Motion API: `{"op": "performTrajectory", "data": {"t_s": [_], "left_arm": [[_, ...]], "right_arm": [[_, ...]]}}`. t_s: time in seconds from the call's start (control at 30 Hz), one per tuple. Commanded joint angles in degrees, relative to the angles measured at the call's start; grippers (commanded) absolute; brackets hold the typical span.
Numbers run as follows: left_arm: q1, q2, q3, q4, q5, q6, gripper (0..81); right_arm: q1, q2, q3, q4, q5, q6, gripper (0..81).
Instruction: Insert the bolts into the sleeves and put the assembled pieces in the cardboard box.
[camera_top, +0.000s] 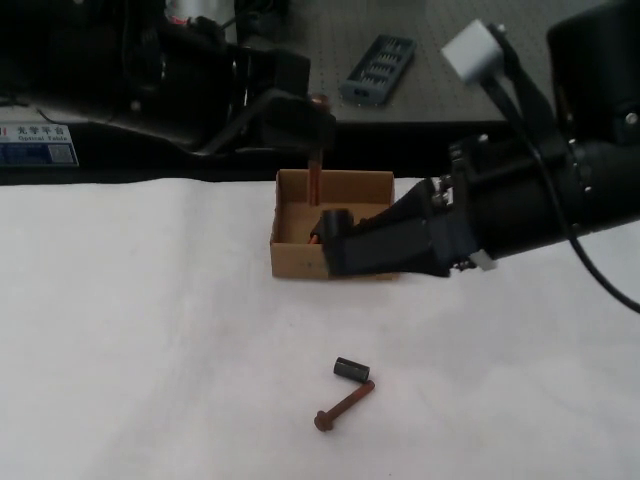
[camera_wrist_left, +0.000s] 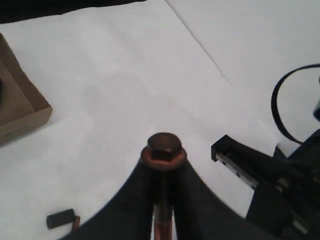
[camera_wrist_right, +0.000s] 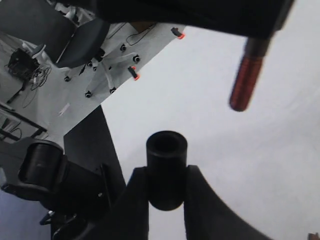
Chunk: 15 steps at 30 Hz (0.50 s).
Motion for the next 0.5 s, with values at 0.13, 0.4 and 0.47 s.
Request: {"op": "performTrajectory", "data": {"t_s": [0.13, 0.4, 0.47], "left_arm": [[0.04, -0.72, -0.29, -3.59, 3.96, 0.57, 0.6], [0.04, -0.87, -0.29, -3.58, 3.85, -0.83, 0.6], [0.04, -0.87, -0.29, -3.58, 3.85, -1.58, 0.6]], "right_arm": [[1.98, 0.07, -0.08, -1.34, -1.64, 0.01, 2.5], [1.64, 0.07, -0.08, -1.31, 3.83, 1.31, 2.5], [1.64, 0.07, -0.08, -1.31, 4.29, 1.31, 2.5]]}}
